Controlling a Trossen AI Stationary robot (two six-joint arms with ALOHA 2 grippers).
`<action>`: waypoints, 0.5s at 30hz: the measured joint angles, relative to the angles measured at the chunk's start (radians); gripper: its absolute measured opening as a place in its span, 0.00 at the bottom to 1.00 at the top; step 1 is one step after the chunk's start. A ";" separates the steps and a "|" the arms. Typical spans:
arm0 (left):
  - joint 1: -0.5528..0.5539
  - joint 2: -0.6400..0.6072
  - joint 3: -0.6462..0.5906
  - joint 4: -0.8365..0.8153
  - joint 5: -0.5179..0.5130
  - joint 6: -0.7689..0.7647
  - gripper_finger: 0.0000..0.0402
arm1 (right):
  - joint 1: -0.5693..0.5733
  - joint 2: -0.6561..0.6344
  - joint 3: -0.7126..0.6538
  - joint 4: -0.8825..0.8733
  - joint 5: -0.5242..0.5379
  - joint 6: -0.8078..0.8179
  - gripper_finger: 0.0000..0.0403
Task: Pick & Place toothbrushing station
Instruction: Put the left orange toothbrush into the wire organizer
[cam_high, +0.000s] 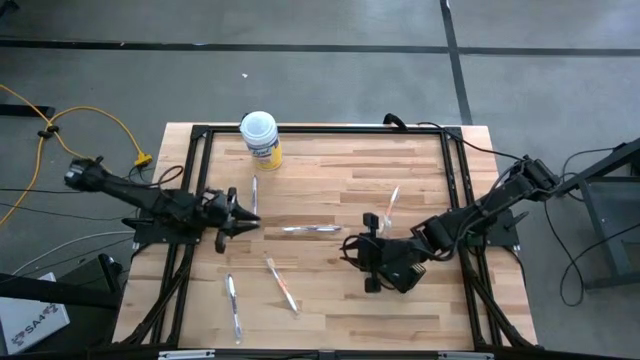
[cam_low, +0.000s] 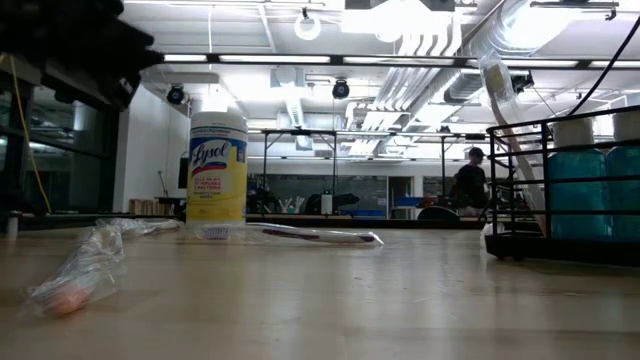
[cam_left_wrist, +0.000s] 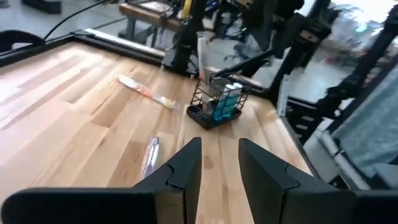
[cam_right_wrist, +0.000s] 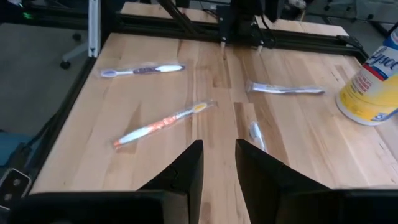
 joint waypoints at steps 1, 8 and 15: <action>-0.031 0.041 0.030 -0.016 -0.045 -0.015 0.26 | 0.000 0.000 0.000 -0.005 0.000 -0.001 0.21; -0.265 0.361 0.222 -0.090 -0.474 -0.248 0.26 | 0.000 0.000 0.000 -0.007 -0.028 -0.002 0.21; -0.396 0.575 0.313 -0.094 -0.653 -0.509 0.26 | 0.002 0.000 0.000 -0.032 -0.108 -0.023 0.21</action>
